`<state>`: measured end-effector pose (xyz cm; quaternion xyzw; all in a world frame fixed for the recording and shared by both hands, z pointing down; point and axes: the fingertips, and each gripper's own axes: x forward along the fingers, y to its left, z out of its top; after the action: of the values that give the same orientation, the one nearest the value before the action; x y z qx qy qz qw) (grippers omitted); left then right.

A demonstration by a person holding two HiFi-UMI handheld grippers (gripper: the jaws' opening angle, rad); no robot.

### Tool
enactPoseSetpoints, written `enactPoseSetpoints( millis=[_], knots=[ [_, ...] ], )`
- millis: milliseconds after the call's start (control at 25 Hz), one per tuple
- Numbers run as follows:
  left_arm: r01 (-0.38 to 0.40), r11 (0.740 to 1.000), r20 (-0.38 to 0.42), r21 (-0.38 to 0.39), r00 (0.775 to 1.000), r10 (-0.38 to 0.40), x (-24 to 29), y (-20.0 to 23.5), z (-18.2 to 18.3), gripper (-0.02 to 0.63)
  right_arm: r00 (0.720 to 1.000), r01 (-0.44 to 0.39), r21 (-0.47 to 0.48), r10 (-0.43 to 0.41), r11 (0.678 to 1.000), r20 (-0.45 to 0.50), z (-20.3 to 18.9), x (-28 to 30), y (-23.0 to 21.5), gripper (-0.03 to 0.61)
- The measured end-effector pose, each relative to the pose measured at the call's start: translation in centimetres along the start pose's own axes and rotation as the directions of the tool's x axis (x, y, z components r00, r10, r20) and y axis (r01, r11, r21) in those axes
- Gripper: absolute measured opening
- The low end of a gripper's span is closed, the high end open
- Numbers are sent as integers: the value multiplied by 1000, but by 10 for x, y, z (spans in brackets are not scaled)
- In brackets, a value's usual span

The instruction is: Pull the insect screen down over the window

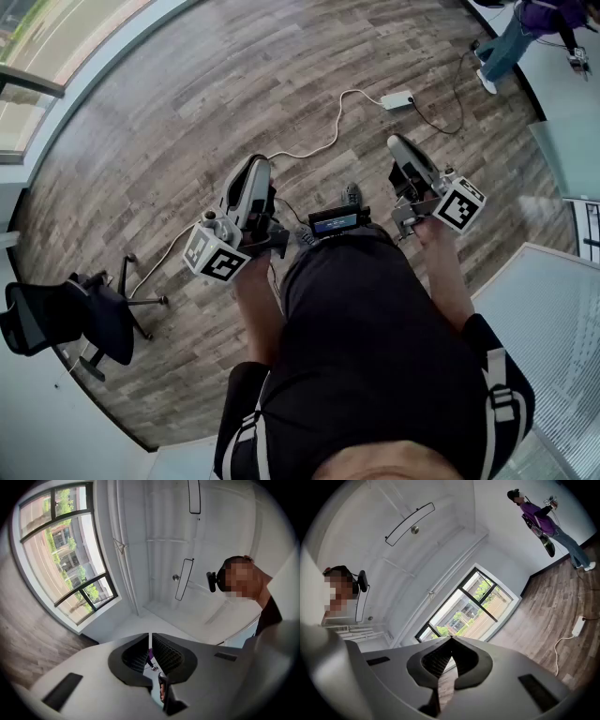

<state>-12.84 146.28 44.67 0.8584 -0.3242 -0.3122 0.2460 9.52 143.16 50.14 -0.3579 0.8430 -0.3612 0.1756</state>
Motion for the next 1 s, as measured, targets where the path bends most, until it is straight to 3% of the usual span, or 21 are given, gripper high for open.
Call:
enactPoseSetpoints(
  millis=[560, 840, 1000],
  knots=[
    [-60, 998, 85, 12, 995, 59, -38, 23, 32, 26, 999, 5, -31, -7, 1000, -37, -14, 28, 11, 6],
    [-110, 994, 74, 5, 991, 109, -13, 49, 25, 26, 993, 87, -102, -94, 991, -70, 4, 45, -36, 8],
    [-152, 988, 36, 21, 988, 151, 30, 82, 19, 26, 993, 75, -116, -85, 990, -82, 27, 77, -82, 8]
  ],
)
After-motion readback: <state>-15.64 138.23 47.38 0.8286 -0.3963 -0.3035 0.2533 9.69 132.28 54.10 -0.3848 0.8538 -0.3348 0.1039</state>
